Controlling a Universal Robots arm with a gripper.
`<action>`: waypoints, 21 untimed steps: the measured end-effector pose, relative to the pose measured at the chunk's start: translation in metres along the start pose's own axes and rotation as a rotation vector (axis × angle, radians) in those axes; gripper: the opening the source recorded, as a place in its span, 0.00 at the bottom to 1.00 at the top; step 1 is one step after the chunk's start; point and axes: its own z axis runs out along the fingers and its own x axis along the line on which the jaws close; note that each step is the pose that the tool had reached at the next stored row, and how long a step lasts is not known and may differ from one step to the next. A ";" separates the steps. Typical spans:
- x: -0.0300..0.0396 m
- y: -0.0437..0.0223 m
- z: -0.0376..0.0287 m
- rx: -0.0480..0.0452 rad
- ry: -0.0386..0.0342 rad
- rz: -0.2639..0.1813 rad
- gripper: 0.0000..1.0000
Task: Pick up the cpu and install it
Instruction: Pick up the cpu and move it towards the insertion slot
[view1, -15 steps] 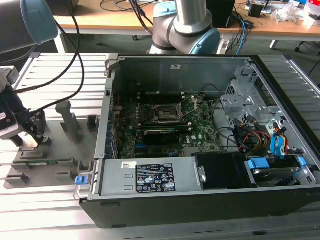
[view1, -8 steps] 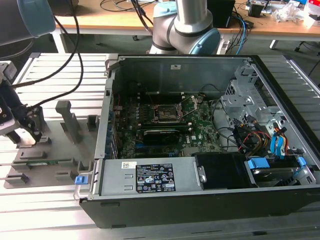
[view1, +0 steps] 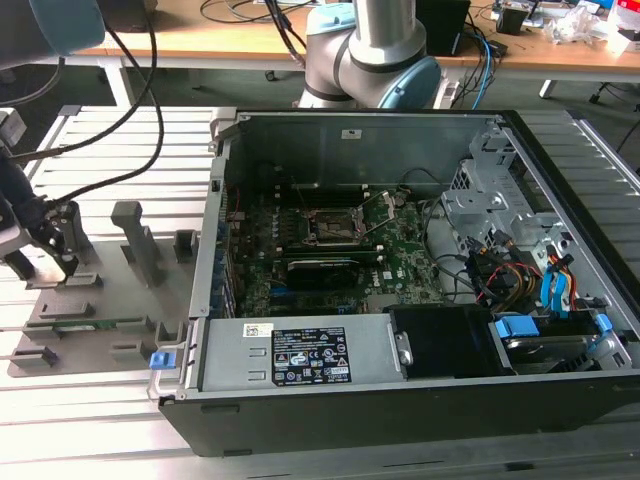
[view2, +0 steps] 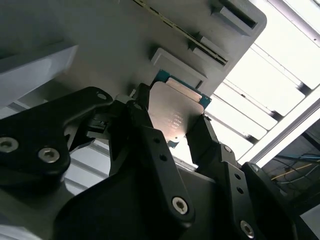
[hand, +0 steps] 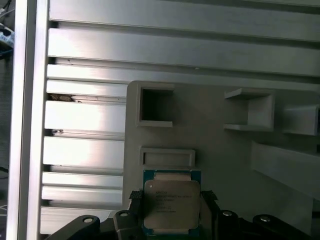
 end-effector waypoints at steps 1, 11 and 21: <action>0.0000 0.0000 -0.0013 0.0000 0.0000 0.000 0.54; -0.0007 -0.0007 -0.0239 0.0001 0.0001 0.000 0.54; -0.0015 -0.0013 -0.0480 0.0000 0.0000 0.000 0.54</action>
